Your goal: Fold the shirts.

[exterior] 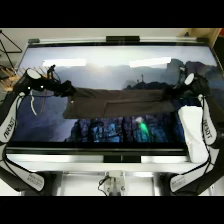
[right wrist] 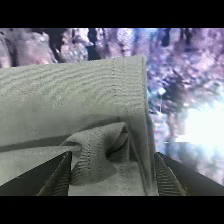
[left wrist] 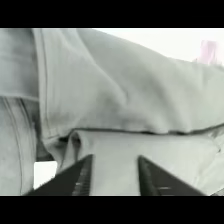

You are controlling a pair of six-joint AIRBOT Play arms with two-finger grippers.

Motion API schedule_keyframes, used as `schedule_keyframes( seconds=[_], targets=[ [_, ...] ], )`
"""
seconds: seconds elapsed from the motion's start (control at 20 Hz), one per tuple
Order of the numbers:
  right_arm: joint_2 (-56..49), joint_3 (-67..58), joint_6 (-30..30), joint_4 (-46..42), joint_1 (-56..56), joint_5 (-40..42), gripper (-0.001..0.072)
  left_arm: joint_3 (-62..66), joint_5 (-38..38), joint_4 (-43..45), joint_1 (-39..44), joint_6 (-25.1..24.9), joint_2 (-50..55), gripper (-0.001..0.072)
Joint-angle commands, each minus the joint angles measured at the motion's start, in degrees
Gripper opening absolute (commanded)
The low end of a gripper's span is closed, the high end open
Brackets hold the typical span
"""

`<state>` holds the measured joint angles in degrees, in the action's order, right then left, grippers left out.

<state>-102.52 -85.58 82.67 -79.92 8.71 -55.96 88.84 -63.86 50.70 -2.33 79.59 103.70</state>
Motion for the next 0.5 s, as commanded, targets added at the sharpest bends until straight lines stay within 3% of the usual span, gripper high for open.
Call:
schedule_keyframes(
  seconds=[0.0, 0.2, 0.45],
  targets=[
    [-0.24, -0.28, -0.35, 0.09, 0.37, -1.22, 0.0641, 1.11, -3.10, -1.20, 0.15, 0.61, 0.61, 0.0385],
    [-2.08, -0.28, -0.37, 4.09, 1.33, -2.64, 0.0642, 1.99, -5.84, -1.88, 0.81, -0.13, -0.96, 0.0383],
    [-5.92, -0.31, -4.61, 15.61, 3.69, -14.05, 0.0627, 2.29, -5.66, -4.59, 3.67, -2.89, -4.85, 0.0384]
  ],
)
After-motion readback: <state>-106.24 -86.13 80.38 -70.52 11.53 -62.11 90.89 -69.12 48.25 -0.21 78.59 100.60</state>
